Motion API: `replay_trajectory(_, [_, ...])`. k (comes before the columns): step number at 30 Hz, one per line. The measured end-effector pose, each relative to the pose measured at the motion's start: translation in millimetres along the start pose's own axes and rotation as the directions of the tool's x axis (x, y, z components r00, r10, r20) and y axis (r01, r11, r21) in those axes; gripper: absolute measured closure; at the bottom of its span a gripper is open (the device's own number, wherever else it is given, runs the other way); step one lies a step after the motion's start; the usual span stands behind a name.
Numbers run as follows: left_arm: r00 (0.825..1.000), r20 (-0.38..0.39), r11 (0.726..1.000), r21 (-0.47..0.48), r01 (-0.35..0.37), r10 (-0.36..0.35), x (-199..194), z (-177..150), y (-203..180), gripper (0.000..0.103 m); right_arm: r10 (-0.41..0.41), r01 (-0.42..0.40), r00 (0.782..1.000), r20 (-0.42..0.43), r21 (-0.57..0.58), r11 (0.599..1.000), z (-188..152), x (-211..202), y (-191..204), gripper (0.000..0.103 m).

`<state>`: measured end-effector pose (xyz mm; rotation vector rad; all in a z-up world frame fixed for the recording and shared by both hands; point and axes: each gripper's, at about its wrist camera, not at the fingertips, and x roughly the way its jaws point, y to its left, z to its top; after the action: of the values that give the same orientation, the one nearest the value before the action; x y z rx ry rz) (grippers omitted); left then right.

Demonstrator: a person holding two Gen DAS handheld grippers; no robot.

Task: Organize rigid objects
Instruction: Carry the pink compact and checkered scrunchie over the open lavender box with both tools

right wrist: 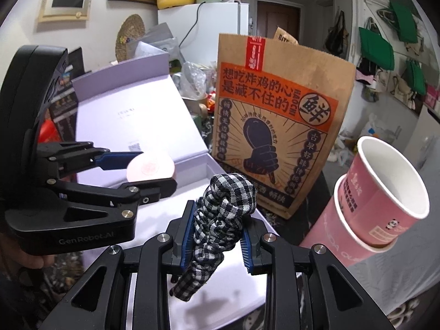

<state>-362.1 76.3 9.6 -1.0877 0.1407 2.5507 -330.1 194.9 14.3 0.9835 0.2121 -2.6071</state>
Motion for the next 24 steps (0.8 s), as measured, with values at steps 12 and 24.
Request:
replay_trajectory(12, [0.998,-0.044,0.999,0.007,-0.038,0.038,24.3,-4.0,0.7,0.052,0.001,0.0,0.999,-0.034,0.011,1.0,-3.9,23.8,-6.2,0.073])
replay_trajectory(24, [0.996,-0.078,0.998,-0.011,-0.055,0.054,35.7,-9.7,5.2,0.052,-0.028,0.027,0.998,-0.055,-0.007,1.0,-7.3,34.3,-9.4,0.072])
